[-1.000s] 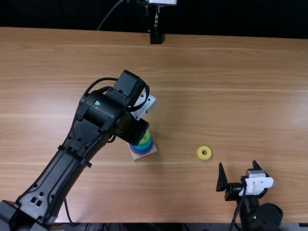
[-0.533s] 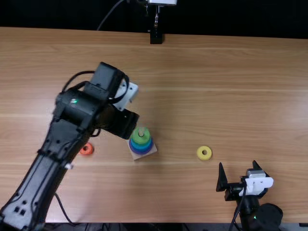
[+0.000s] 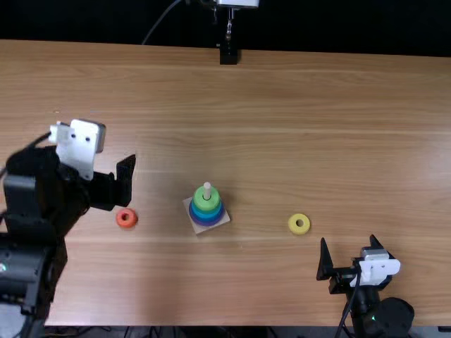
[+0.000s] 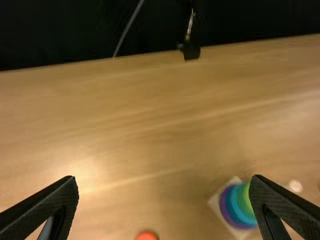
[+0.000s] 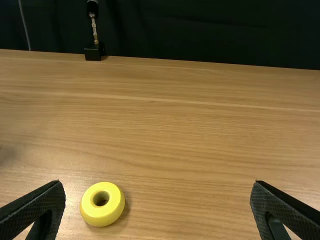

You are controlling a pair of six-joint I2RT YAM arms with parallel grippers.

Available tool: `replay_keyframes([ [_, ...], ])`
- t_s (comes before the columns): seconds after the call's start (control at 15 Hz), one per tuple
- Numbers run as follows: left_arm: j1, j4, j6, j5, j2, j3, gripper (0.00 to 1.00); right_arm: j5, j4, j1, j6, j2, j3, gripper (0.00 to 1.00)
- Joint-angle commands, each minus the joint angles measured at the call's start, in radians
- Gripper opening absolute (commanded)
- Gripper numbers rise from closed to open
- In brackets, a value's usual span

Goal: Build the Hanoi tower: stack the rings onto the peg from bottom to top in this color order: purple, dark blue, light blue, dark green, light green, yellow, orange.

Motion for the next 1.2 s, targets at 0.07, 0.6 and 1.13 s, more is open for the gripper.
replay_keyframes([
  [0.07, 0.003, 0.125, 0.015, -0.116, -0.214, -0.244, 1.00, 0.005, -0.039, -0.015, -0.005, -0.012, -0.071, 1.00],
  [0.6, 0.041, 0.142, 0.014, -0.147, -0.839, -0.827, 1.00, 0.005, -0.037, -0.015, -0.005, -0.012, -0.071, 1.00],
  [1.13, 0.049, 0.197, 0.002, -0.149, -1.036, -1.122, 1.00, 0.005, -0.039, -0.015, -0.005, -0.012, -0.071, 1.00],
])
